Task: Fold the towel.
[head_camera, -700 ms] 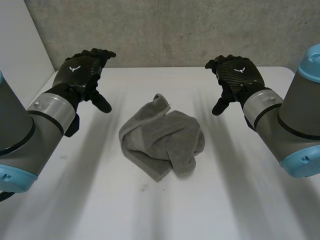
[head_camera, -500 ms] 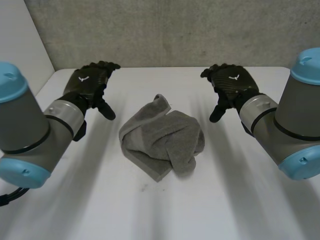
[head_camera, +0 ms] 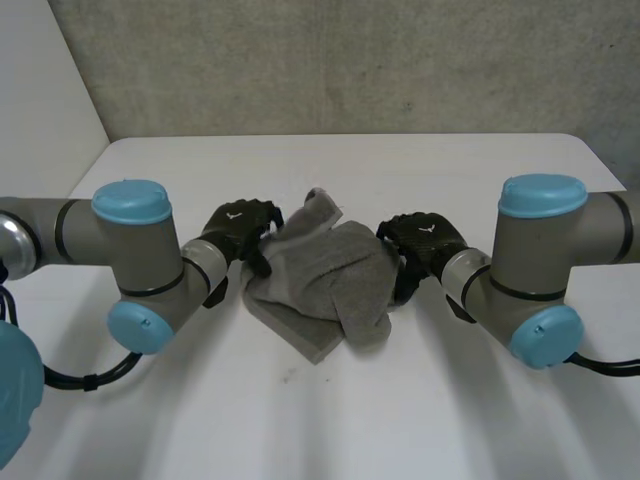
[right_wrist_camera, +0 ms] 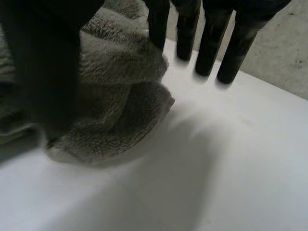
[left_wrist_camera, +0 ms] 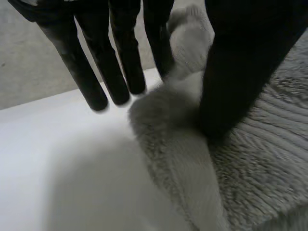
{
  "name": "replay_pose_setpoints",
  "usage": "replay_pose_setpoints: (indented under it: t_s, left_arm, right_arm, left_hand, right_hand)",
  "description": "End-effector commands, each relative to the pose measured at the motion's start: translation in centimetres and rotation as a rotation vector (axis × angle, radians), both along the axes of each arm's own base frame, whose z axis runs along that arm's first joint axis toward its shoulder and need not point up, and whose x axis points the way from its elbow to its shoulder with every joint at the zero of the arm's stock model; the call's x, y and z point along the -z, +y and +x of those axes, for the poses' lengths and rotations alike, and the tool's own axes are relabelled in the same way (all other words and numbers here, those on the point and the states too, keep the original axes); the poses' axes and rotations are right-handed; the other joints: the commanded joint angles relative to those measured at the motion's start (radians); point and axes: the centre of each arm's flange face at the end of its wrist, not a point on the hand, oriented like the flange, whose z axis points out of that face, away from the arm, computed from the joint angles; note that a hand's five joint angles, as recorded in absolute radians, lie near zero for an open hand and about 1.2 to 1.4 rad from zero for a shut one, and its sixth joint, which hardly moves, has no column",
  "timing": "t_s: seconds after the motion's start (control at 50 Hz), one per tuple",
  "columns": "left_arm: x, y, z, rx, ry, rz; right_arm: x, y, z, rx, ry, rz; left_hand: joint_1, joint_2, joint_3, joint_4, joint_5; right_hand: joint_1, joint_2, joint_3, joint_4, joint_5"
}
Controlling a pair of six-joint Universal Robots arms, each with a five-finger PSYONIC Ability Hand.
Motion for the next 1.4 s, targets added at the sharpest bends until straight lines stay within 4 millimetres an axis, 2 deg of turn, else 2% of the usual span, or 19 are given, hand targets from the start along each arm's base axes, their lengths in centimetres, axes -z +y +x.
replay_pose_setpoints:
  t_s: [0.02, 0.12, 0.14, 0.18, 0.22, 0.24, 0.28, 0.34, 0.4, 0.46, 0.5, 0.56, 0.6, 0.72, 0.76, 0.82, 1.1, 1.24, 1.4]
  left_arm:
    - [-3.9, -1.3, -0.7, 0.012, 0.051, -0.108]
    - [-12.2, -2.7, -1.0, -0.014, 0.145, -0.324]
    - [-12.2, -2.7, -1.0, -0.014, 0.146, -0.325]
    - [-14.6, -2.8, -0.9, -0.024, 0.174, -0.384]
    - [-19.1, -2.4, -0.5, -0.045, 0.229, -0.492]
    - [-19.1, -2.4, -0.5, -0.045, 0.229, -0.493]
    - [-22.7, -1.4, 0.3, -0.074, 0.274, -0.583]
    - [-24.0, 0.0, 1.1, -0.087, 0.286, -0.599]
    - [-23.5, 0.5, 1.5, -0.088, 0.275, -0.577]
    - [-21.3, 1.7, 2.3, -0.091, 0.239, -0.497]
    - [-16.8, 3.4, 2.9, -0.088, 0.175, -0.365]
    - [-14.1, 4.4, 3.3, -0.085, 0.137, -0.292]
    - [-9.4, 6.2, 4.3, -0.087, 0.081, -0.175]
    - [-3.9, 8.3, 5.7, -0.100, 0.007, -0.034]
    - [-1.8, 9.0, 6.4, -0.112, -0.029, 0.029]
    - [-1.4, 9.0, 7.3, -0.136, -0.041, 0.054]
    - [-5.7, 9.4, 8.0, -0.162, 0.000, -0.050]
    - [-9.2, 8.9, 5.8, -0.108, 0.062, -0.168]
    - [-8.1, 5.3, 3.5, -0.126, 0.051, -0.165]
  right_arm:
    - [-1.2, -2.2, 1.2, -0.001, -0.117, -0.153]
    - [-6.7, -5.1, 2.2, 0.023, -0.244, -0.401]
    - [-6.7, -5.1, 2.2, 0.024, -0.244, -0.402]
    - [-11.6, -5.7, 2.1, 0.058, -0.309, -0.547]
    - [-14.1, -5.6, 1.9, 0.075, -0.341, -0.615]
    - [-14.1, -5.6, 1.9, 0.076, -0.342, -0.616]
    - [-17.9, -4.5, 1.1, 0.084, -0.397, -0.721]
    - [-19.7, -2.7, 0.5, 0.069, -0.415, -0.763]
    - [-19.7, -1.7, 0.1, 0.048, -0.407, -0.752]
    - [-17.1, 0.2, -0.1, -0.024, -0.361, -0.669]
    - [-13.4, 2.7, -0.1, -0.115, -0.306, -0.559]
    - [-11.7, 4.2, -0.4, -0.150, -0.281, -0.501]
    - [-7.5, 7.1, -1.1, -0.213, -0.215, -0.353]
    - [-2.0, 10.0, -1.9, -0.280, -0.069, -0.164]
    - [-0.9, 10.9, -1.9, -0.326, 0.045, -0.148]
    - [-1.7, 10.3, -2.0, -0.340, 0.114, -0.192]
    - [-2.8, 8.7, -2.2, -0.244, 0.127, -0.217]
    - [-2.5, 8.8, -2.2, -0.236, 0.117, -0.194]
    - [-2.5, 8.8, -2.4, -0.229, 0.120, -0.194]
  left_hand:
    - [0.655, 0.671, 0.695, 0.693, 0.699]
    - [0.655, 0.671, 0.695, 0.693, 0.699]
    - [0.655, 0.671, 0.695, 0.693, 0.699]
    - [0.655, 0.671, 0.695, 0.693, 0.699]
    - [0.655, 0.671, 0.695, 0.693, 0.699]
    - [0.655, 0.671, 0.695, 0.693, 0.699]
    - [0.655, 0.671, 0.695, 0.693, 0.699]
    - [0.655, 0.671, 0.695, 0.693, 0.699]
    - [0.655, 0.671, 0.695, 0.693, 0.699]
    - [0.655, 0.671, 0.695, 0.693, 0.699]
    - [0.600, 0.616, 0.640, 0.638, 0.644]
    - [0.532, 0.548, 0.572, 0.570, 0.576]
    - [0.366, 0.381, 0.406, 0.403, 0.410]
    - [0.309, 0.325, 0.349, 0.347, 0.353]
    - [0.236, 0.252, 0.276, 0.273, 0.280]
    - [0.221, 0.237, 0.261, 0.259, 0.265]
    - [-0.166, -0.151, -0.126, -0.129, -0.123]
    - [-0.163, -0.148, -0.123, -0.126, -0.120]
    - [-0.166, -0.151, -0.126, -0.129, -0.123]
  right_hand:
    - [1.001, 0.947, 0.970, 0.964, 0.975]
    - [1.001, 0.947, 0.970, 0.964, 0.975]
    - [1.001, 0.947, 0.970, 0.964, 0.975]
    - [1.001, 0.947, 0.970, 0.964, 0.975]
    - [1.001, 0.947, 0.970, 0.964, 0.975]
    - [1.001, 0.947, 0.970, 0.964, 0.975]
    - [1.001, 0.947, 0.970, 0.964, 0.975]
    - [1.001, 0.947, 0.970, 0.964, 0.975]
    - [1.001, 0.947, 0.970, 0.964, 0.975]
    - [1.001, 0.947, 0.970, 0.964, 0.975]
    - [1.001, 0.947, 0.970, 0.964, 0.975]
    - [1.001, 0.947, 0.970, 0.964, 0.975]
    - [1.001, 0.947, 0.970, 0.964, 0.975]
    - [1.001, 0.947, 0.970, 0.964, 0.975]
    - [0.406, 0.353, 0.376, 0.370, 0.381]
    - [0.086, 0.033, 0.056, 0.050, 0.061]
    - [0.027, -0.027, -0.003, -0.010, 0.001]
    - [0.009, -0.044, -0.021, -0.027, -0.016]
    - [-0.011, -0.065, -0.042, -0.048, -0.037]
